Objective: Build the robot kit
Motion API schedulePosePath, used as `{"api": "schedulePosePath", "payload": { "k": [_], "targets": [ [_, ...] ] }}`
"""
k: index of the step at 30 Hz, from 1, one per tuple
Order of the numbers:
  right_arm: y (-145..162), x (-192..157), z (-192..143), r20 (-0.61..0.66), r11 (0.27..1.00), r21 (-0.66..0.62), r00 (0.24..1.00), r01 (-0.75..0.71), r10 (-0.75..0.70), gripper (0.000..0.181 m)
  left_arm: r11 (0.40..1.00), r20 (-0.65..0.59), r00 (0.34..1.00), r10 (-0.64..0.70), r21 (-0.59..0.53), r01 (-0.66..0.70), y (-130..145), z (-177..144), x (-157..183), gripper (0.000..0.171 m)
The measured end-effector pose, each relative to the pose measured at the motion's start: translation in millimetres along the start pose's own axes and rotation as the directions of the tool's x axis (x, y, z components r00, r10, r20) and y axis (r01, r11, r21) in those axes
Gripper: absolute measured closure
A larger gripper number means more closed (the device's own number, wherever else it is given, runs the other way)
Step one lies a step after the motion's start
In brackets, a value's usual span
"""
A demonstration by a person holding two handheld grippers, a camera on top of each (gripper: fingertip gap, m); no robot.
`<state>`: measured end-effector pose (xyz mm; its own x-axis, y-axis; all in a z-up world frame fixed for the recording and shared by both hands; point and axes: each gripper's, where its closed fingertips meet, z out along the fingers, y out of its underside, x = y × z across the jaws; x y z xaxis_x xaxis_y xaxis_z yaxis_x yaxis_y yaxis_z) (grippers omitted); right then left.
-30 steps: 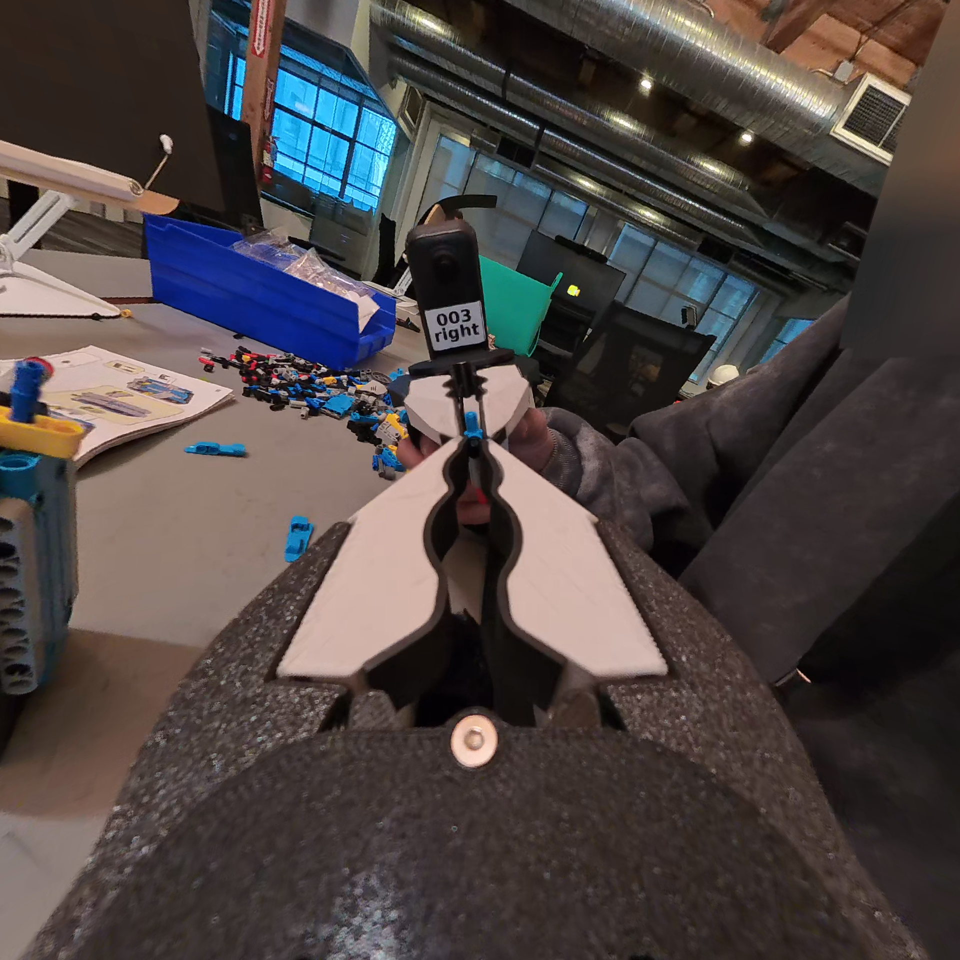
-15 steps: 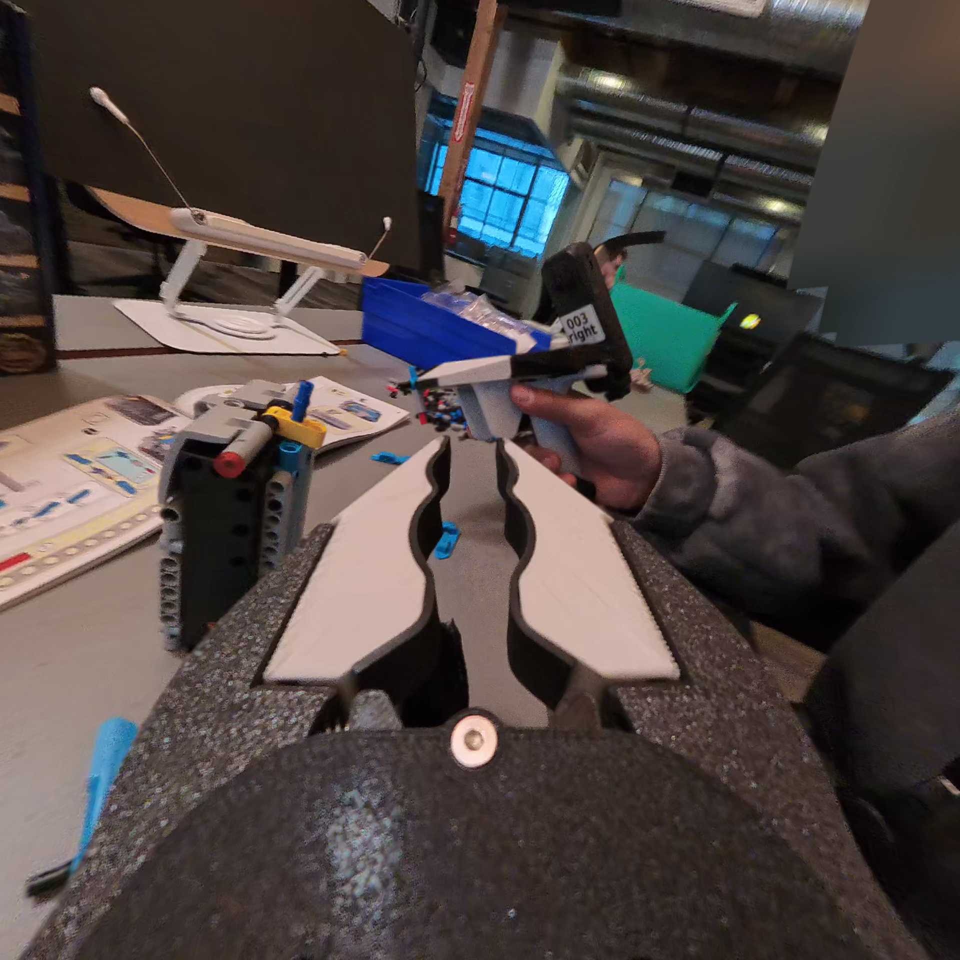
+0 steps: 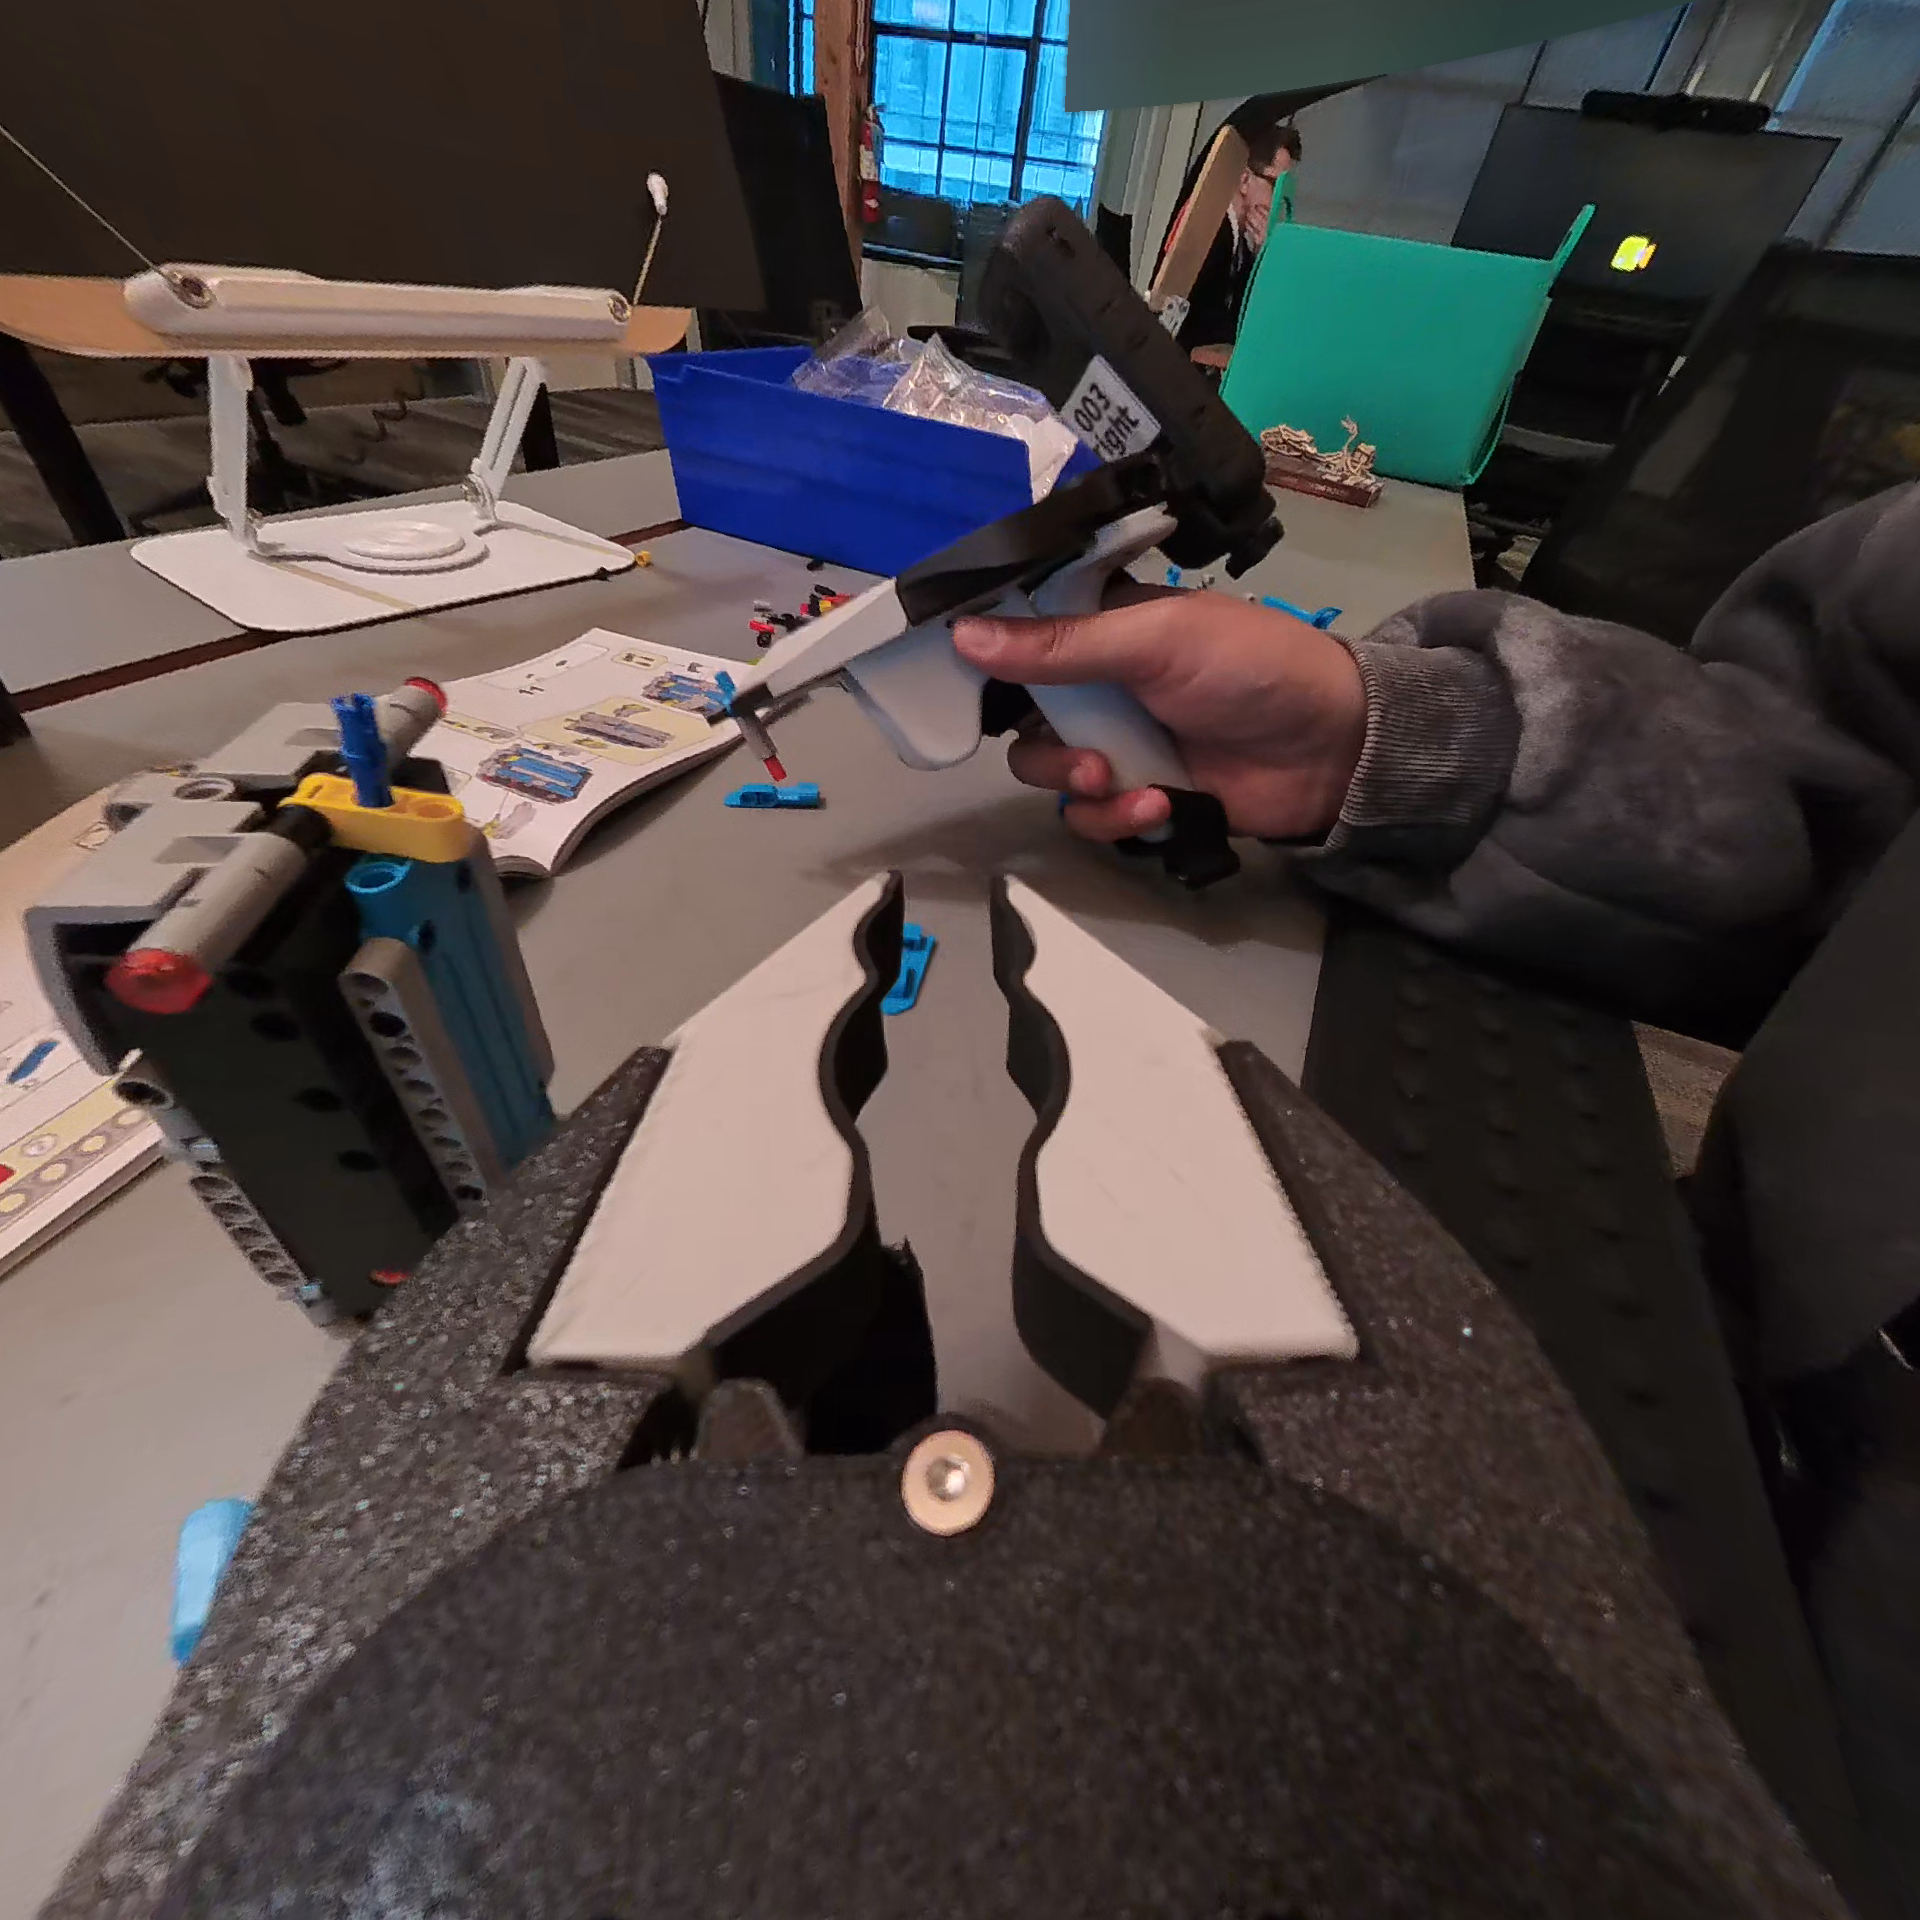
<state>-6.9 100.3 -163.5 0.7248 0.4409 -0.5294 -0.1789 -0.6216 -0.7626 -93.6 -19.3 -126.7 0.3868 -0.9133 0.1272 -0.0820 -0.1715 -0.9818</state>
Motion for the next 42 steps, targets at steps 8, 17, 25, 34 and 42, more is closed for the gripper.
{"api": "schedulePosePath", "payload": {
  "k": [8, 17, 25, 34, 42],
  "targets": [
    [-1, 8, -4, -0.015, 0.999, 0.022, 0.999, -0.044, 0.044, 0.174, 0.997, 0.002, 1.000, 0.013, -0.076, -0.012, 11, 8, 3, 0.156],
    [20, -110, -1, 0.481, 0.989, -0.095, 0.864, -0.115, 0.147, 0.174, 0.998, 0.251, 0.967, 0.037, -0.068, -0.020, 6, 5, -33, 0.136],
    [36, -149, -6, 0.577, 0.988, -0.135, 0.805, -0.072, 0.137, 0.174, 0.984, 0.383, 0.906, 0.179, -0.048, -0.174, -13, -1, -29, 0.138],
    [43, -156, -22, 0.668, 0.942, -0.276, 0.666, -0.192, 0.331, 0.173, 0.951, 0.325, 0.899, 0.295, -0.014, -0.308, -23, -4, -11, 0.154],
    [43, -147, -32, 0.671, 0.919, -0.336, 0.631, -0.208, 0.389, 0.174, 0.958, 0.229, 0.930, 0.287, -0.065, -0.280, -10, 2, -1, 0.156]
  ]
}}
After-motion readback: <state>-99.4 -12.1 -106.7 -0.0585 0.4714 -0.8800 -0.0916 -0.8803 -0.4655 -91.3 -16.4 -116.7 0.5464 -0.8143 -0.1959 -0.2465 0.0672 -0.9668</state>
